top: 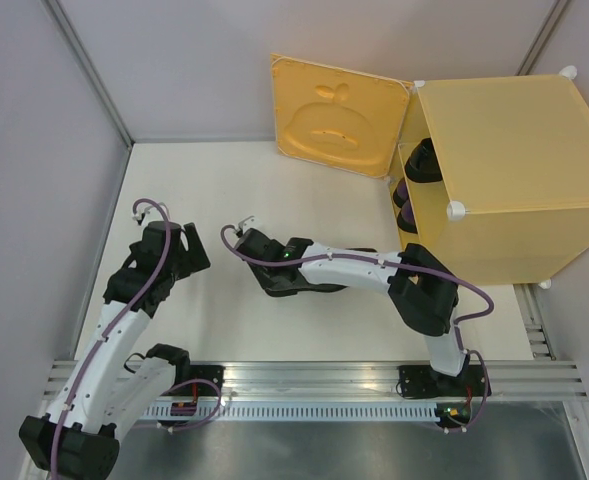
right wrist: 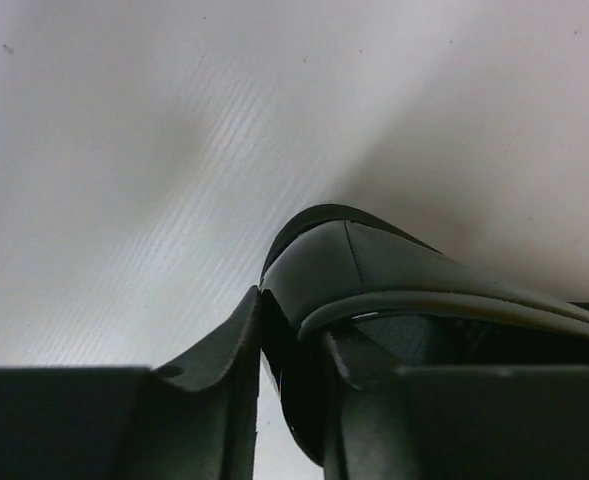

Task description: Place and organize the shoes in the shoe cabinet

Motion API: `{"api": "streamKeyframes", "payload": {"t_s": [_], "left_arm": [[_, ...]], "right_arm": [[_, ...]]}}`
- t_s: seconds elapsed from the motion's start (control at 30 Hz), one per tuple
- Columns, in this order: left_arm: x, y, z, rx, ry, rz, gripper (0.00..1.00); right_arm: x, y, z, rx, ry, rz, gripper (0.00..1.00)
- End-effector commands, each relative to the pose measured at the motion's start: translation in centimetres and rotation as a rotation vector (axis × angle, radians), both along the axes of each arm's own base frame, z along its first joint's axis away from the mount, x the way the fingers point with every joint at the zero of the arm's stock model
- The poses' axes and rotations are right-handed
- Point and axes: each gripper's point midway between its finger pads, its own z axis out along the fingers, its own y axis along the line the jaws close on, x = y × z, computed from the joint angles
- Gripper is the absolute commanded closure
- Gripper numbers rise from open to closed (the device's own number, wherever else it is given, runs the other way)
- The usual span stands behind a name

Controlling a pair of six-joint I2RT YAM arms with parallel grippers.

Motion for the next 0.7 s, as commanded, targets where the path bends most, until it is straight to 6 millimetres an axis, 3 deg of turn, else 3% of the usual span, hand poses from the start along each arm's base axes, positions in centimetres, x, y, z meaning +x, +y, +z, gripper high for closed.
{"api": "streamKeyframes", "payload": {"t_s": [0.0, 0.03, 0.17, 0.23, 0.4, 0.57, 0.67], "left_arm": [[0.4, 0.5, 0.4, 0.029, -0.028, 0.001, 0.01], [0.5, 0.5, 0.4, 0.029, -0.028, -0.001, 0.01], [0.4, 0.4, 0.4, 0.027, -0.026, -0.001, 0.01], [0.5, 0.4, 0.4, 0.027, -0.026, -0.001, 0.01], [0.5, 0.5, 0.3, 0.028, -0.023, -0.001, 0.01], [0.4, 0.5, 0.3, 0.028, -0.023, -0.001, 0.01], [0.5, 0.5, 0.3, 0.028, -0.024, -0.001, 0.01]], "right_arm": [[0.4, 0.2, 1.2, -0.008, -0.026, 0.024, 0.76], [0.4, 0.0, 1.5, -0.006, -0.026, 0.031, 0.85], [0.1, -0.5, 4.2, 0.026, -0.03, 0.086, 0.99], [0.2, -1.2, 5.6, 0.034, -0.035, 0.114, 0.99], [0.4, -3.1, 11.4, 0.123, -0.048, 0.19, 0.99], [2.6, -6.7, 15.5, 0.159, -0.059, 0.223, 0.99], [4.6, -9.4, 17.0, 0.148, -0.075, 0.215, 0.99]]}}
